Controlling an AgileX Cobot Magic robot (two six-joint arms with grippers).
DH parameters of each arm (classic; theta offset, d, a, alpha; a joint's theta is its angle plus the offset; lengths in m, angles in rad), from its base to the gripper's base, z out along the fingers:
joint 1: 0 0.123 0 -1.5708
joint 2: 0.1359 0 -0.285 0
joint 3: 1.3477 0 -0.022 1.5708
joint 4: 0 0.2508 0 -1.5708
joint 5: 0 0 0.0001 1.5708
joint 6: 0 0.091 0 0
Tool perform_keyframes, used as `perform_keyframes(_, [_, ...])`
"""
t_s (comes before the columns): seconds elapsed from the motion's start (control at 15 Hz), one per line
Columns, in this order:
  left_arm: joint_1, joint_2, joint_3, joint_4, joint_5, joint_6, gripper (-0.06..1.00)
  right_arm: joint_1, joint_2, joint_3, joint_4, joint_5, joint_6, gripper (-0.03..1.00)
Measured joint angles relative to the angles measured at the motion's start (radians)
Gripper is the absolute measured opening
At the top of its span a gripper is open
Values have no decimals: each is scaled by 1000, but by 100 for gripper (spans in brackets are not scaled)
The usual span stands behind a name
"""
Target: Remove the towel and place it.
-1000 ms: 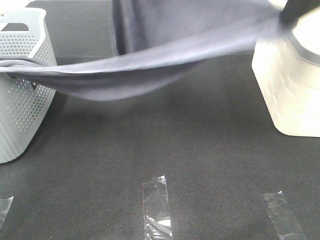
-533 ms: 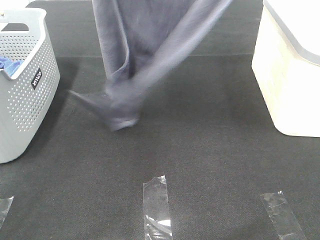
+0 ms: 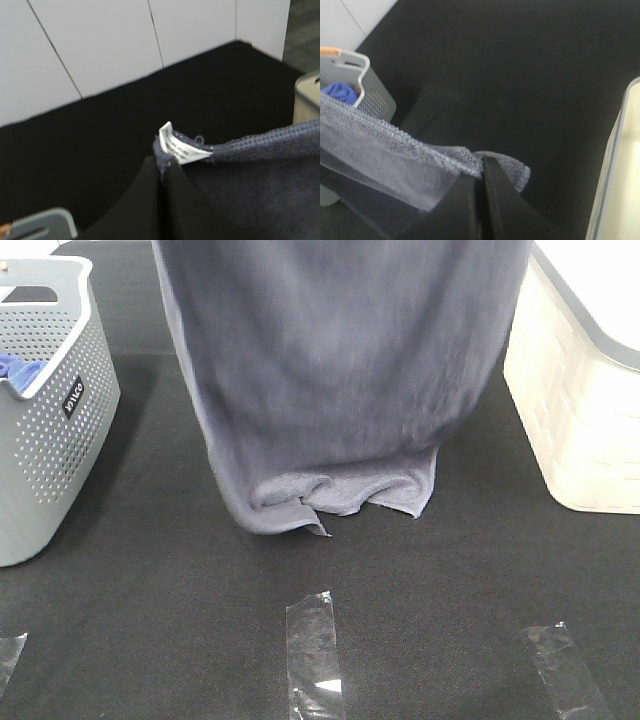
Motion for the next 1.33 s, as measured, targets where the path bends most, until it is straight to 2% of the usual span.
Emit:
perform_keyframes(0.13, [4, 63, 0, 14, 82, 0, 0, 0, 38, 51, 11, 14, 0, 0])
perform_keyframes(0.33, [48, 174, 13, 26, 93, 0, 0, 0, 140, 102, 11, 15, 0, 0])
perform_keyframes(0.47, [97, 256, 13, -5, 87, 0, 0, 0, 225, 103, 18, 3, 0, 0])
perform_keyframes(0.6, [153, 332, 13, -26, 7, 0, 0, 3, 299, 103, 13, -107, 0, 0])
perform_keyframes(0.8, [223, 399, 14, -32, -324, -22, 0, 12, 368, 99, -93, -418, 0, 0])
perform_keyframes(0.87, [244, 404, 14, -29, -461, -53, 0, 12, 375, 74, -140, -509, 0, 0])
perform_keyframes(1.0, [272, 401, 11, 4, -803, -127, 0, 13, 375, -25, -250, -658, -5, 0])
perform_keyframes(1.2, [283, 398, -39, 64, -1182, -146, 0, 13, 375, -220, -415, -749, -10, 0])
perform_keyframes(1.33, [287, 398, -103, 94, -1350, -105, 0, 13, 371, -323, -458, -760, -11, 0])
